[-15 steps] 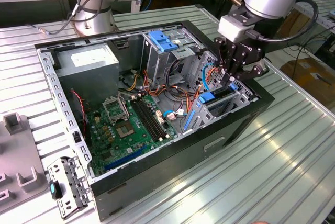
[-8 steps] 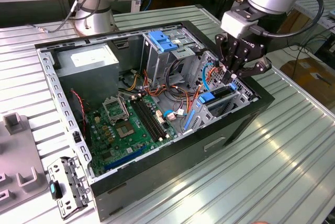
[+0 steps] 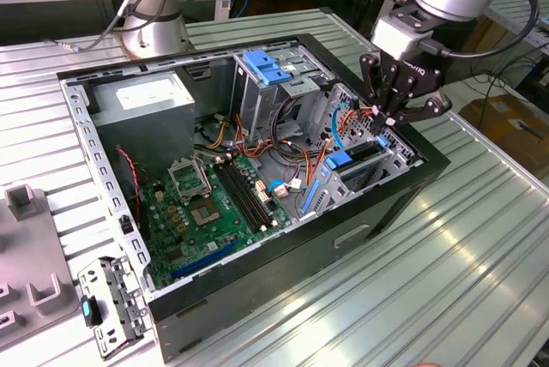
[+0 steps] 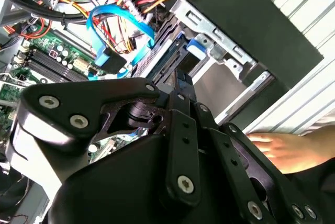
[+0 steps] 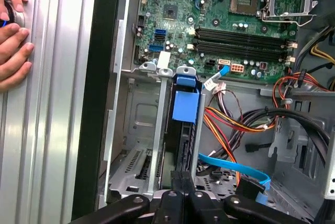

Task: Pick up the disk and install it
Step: 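Insert the first disk wire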

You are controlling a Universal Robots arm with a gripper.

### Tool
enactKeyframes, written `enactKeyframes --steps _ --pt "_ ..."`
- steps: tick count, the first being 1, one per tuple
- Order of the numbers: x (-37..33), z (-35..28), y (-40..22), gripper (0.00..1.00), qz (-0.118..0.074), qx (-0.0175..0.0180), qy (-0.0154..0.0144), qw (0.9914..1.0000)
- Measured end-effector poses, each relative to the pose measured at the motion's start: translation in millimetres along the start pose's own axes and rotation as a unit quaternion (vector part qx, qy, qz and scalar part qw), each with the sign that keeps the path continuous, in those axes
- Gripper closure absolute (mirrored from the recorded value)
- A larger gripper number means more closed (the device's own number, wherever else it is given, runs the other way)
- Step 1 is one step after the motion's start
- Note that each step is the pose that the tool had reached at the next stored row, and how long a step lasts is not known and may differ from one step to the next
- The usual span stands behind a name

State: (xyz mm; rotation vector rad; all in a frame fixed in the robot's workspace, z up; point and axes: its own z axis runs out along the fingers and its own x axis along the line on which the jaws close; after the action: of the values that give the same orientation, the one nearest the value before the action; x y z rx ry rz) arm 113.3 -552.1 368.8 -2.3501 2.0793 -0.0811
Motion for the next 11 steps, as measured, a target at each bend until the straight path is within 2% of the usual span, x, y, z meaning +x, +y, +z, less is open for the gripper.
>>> enactKeyframes --steps 4,11 --pt "0.2 -0.1 -1.7 0.89 -0.028 0.0007 -0.001 0.99962" --pt "0.4 -4.3 -2.4 0.89 -0.043 0.0005 -0.0018 0.99908"
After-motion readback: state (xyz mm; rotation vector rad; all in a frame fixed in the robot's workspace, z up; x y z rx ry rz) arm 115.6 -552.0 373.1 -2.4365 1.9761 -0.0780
